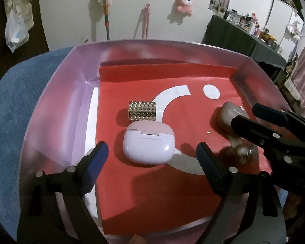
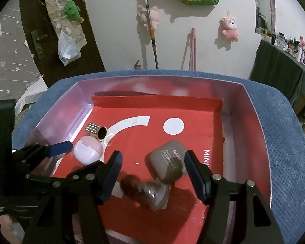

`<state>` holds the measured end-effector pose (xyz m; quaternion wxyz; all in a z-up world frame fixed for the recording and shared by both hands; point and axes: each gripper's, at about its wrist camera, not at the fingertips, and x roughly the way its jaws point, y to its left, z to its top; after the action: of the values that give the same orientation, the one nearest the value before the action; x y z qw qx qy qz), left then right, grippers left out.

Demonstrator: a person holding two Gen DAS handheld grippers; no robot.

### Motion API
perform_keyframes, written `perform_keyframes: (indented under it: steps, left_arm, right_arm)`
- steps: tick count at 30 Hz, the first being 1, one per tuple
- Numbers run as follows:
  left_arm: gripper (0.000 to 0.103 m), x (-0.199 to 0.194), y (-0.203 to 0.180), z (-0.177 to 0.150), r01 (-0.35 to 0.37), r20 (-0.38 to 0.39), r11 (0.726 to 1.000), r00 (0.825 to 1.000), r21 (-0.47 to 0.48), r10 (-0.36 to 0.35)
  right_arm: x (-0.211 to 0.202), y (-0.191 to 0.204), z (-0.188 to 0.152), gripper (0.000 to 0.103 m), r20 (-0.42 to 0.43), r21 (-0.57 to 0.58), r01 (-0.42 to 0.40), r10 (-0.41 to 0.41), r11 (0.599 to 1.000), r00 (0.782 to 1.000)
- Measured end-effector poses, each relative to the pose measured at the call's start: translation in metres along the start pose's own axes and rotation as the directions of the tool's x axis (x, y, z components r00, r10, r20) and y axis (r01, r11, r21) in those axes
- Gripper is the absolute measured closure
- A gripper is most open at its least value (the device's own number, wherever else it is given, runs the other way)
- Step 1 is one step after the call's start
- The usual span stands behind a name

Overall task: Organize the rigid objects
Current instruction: 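Open both tools to release the earbud case and polish bottle in the tray, then withdraw both tools from the tray back toward the remaining items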

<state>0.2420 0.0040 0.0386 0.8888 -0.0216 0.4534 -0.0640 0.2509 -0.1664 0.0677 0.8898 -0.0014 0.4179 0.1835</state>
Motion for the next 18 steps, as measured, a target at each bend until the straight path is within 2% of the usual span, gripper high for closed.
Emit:
perform_keyframes:
  steps: [3,12,14,15,18]
  left_arm:
    - [0.014,-0.007,-0.002,0.001,-0.02,0.026,1.0,0.999,0.012,0.02]
    - [0.014,-0.021,-0.001,-0.005,0.001,0.052,1.0,0.999,-0.002,-0.001]
    - [0.008,-0.025,0.0,-0.007,0.01,0.061,1.0,0.998,-0.008,-0.009]
    - [0.0,-0.028,0.001,-0.008,0.024,0.067,1.0,0.998,-0.01,-0.023]
    - [0.0,-0.039,-0.003,-0.012,0.029,0.092,1.0,0.995,-0.001,-0.029]
  right_arm:
    - [-0.007,0.0,0.0,0.035,0.018,0.006,-0.007,0.007,1.0,1.0]
    - [-0.038,0.002,-0.003,0.018,0.093,0.019,-0.059,0.057,0.998,0.994]
    - [-0.046,0.002,-0.005,0.015,0.109,0.022,-0.072,0.069,0.997,0.992]
    - [-0.05,0.003,-0.007,0.013,0.119,0.024,-0.081,0.077,0.996,0.99]
    - [-0.061,0.003,-0.009,0.007,0.142,0.022,-0.096,0.092,0.995,0.986]
